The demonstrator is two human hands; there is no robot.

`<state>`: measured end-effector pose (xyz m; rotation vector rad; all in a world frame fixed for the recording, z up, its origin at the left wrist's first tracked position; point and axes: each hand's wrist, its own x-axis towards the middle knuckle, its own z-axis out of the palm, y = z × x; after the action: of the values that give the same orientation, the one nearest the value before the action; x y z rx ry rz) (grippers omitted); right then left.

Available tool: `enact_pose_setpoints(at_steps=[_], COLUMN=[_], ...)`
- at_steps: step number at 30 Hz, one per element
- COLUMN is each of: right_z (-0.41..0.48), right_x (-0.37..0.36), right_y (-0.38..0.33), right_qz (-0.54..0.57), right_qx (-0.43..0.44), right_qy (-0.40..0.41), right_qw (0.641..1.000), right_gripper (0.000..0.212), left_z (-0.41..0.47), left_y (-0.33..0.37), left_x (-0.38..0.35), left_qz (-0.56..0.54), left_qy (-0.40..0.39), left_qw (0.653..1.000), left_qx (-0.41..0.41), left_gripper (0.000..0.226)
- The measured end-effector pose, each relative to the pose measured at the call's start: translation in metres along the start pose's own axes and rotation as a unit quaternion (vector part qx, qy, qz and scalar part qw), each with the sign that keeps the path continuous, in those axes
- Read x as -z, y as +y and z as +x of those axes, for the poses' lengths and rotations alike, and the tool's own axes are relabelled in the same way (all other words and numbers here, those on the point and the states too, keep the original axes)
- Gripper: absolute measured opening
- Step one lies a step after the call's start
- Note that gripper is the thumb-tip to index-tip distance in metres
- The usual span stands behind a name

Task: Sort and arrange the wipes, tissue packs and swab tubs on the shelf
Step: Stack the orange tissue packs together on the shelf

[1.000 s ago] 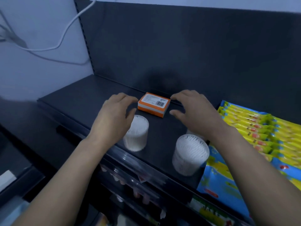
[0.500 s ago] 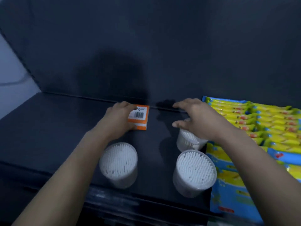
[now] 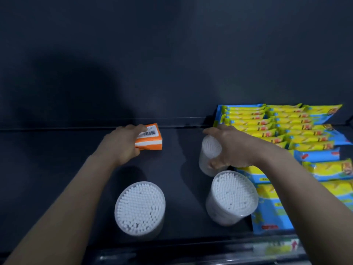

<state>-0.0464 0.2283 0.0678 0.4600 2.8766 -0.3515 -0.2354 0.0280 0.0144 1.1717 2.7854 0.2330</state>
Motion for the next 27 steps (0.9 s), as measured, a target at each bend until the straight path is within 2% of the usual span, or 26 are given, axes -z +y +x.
enact_pose_setpoints(at_steps=[2, 5, 8, 10, 19, 24, 27], right_z=[0.002, 0.005, 0.006, 0.006, -0.032, -0.063, -0.088], right_x=[-0.001, 0.002, 0.010, 0.018, 0.062, 0.073, 0.075], right_y=[-0.003, -0.008, -0.012, -0.013, 0.032, 0.085, 0.120], right_qz=[0.003, 0.047, 0.079, 0.085, 0.080, 0.064, 0.068], right_qx=[0.001, 0.010, 0.037, 0.064, 0.158, 0.154, 0.131], right_qy=[0.024, 0.079, 0.144, 0.181, 0.275, 0.288, 0.278], right_qw=[1.000, 0.996, 0.986, 0.978, 0.945, 0.943, 0.949], right_gripper=[0.092, 0.089, 0.087, 0.087, 0.084, 0.085, 0.083], left_z=[-0.003, -0.011, -0.027, -0.039, -0.087, -0.095, -0.088], left_y=[0.001, 0.005, 0.019, 0.031, 0.121, 0.186, 0.222], left_x=[0.004, 0.016, 0.036, 0.050, 0.080, 0.074, 0.066], left_qz=[-0.016, -0.104, -0.222, -0.262, -0.266, -0.282, -0.281], left_qy=[0.046, 0.098, 0.128, 0.150, 0.235, 0.263, 0.241], left_qw=[0.999, 0.990, 0.967, 0.953, 0.935, 0.922, 0.929], left_qx=[-0.006, 0.000, 0.013, 0.012, 0.018, 0.020, -0.006], left_gripper=[0.049, 0.034, 0.035, 0.036, 0.031, 0.033, 0.031])
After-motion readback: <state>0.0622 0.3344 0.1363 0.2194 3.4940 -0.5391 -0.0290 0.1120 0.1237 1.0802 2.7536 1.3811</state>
